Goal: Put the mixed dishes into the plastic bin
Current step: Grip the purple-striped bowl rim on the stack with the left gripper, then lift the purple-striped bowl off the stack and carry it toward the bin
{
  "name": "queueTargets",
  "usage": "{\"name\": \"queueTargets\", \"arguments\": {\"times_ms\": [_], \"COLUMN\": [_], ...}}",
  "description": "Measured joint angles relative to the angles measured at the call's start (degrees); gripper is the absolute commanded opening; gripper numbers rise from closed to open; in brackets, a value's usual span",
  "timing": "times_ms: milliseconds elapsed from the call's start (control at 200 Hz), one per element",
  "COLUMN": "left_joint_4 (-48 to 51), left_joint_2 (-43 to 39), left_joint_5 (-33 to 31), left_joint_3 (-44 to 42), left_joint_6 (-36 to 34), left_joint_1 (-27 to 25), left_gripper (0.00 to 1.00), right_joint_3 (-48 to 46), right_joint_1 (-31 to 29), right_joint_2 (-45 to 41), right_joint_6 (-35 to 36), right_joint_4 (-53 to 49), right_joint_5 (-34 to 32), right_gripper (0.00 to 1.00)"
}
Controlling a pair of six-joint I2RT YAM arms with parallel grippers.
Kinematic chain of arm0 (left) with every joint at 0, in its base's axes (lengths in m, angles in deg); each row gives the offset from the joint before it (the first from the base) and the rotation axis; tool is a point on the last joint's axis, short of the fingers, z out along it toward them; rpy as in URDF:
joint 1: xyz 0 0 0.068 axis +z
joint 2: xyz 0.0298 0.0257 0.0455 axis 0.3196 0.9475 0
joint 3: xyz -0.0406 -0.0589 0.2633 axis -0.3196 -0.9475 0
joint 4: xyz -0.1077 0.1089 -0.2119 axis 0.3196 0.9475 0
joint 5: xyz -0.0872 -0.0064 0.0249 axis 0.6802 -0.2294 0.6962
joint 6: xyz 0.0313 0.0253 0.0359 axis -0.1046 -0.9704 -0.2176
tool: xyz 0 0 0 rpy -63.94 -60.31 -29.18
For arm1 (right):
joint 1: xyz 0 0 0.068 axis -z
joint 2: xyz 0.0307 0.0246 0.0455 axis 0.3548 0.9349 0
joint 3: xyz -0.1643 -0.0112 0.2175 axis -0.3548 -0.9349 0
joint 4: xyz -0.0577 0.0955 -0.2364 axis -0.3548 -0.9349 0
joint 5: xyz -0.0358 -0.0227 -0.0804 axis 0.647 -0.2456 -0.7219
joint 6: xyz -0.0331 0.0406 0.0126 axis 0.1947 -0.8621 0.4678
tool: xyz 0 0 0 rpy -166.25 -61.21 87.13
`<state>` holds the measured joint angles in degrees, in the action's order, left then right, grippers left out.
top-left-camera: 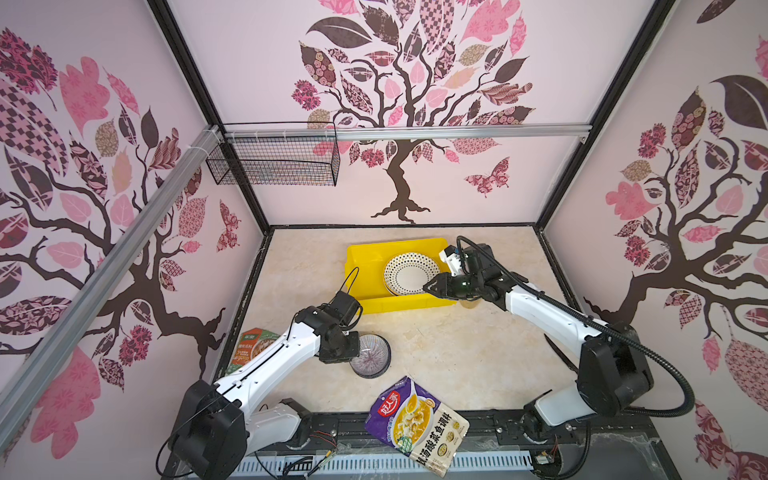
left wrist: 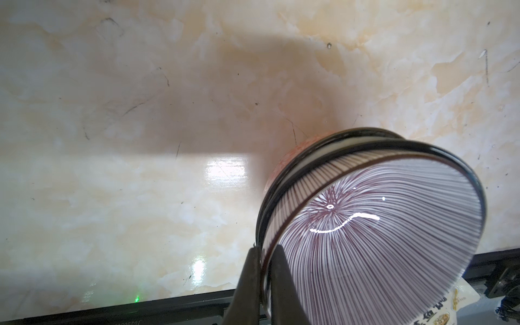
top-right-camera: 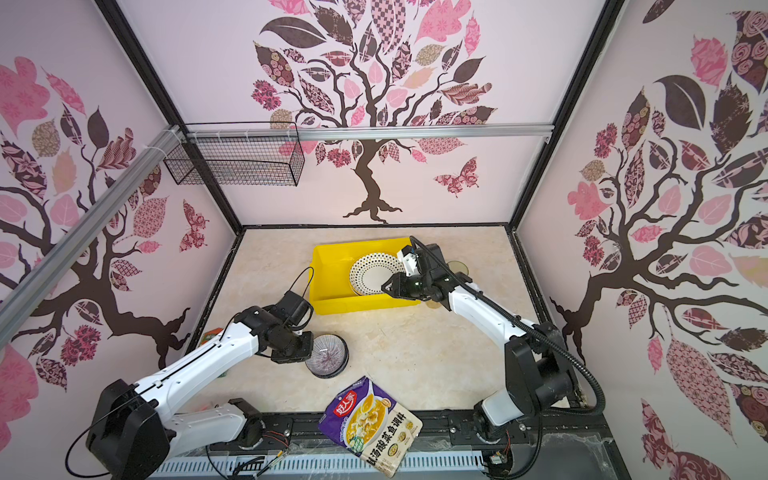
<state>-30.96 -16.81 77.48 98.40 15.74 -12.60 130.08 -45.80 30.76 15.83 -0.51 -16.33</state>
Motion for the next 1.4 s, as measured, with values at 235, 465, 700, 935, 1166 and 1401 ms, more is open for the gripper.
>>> {"name": "queueTargets", "arguments": {"times_ms": [235, 465, 700, 935, 1166, 1401], "left_joint_4": [1.46, 4.00, 6.05, 8.07, 8.61, 8.87], "left_joint_2": [-0.52, -0.61, -1.09, -0.92, 1.42, 4.13], "left_joint_5": [-0.20, -0.17, -0.13, -0.98, -2.64, -3.87], "left_joint_3": [1.38, 4.26, 8.63, 11.82, 20.37, 25.59], "left_joint_6": [-0.59, -2.12, -4.55, -6.25, -7.96, -10.01], "left_joint_1": [0.00, 0.00, 0.00, 0.00, 0.04, 2.08], "left_gripper": [0.00, 0.00, 0.00, 0.00, 0.00, 0.00], "right_joint_3": [-0.15, -0.66, -1.95, -2.23, -2.99, -3.91], "right_joint_1": [-0.11, -0.42, -0.42, -0.42, -0.42, -0.42], "right_joint_2": [0.00, 0.00, 0.00, -0.63, -2.21, -3.43], "right_joint_6": [0.00, 0.00, 0.00, -0.02, 0.00, 0.02], "right_joint_4": [0.00, 0.04, 0.00, 0.02, 0.02, 0.44], "right_joint_5": [0.22, 0.57, 0.70, 0.83, 0.85, 1.14], "right_gripper": [0.37, 0.37, 0.37, 0.36, 0.36, 0.36]}}
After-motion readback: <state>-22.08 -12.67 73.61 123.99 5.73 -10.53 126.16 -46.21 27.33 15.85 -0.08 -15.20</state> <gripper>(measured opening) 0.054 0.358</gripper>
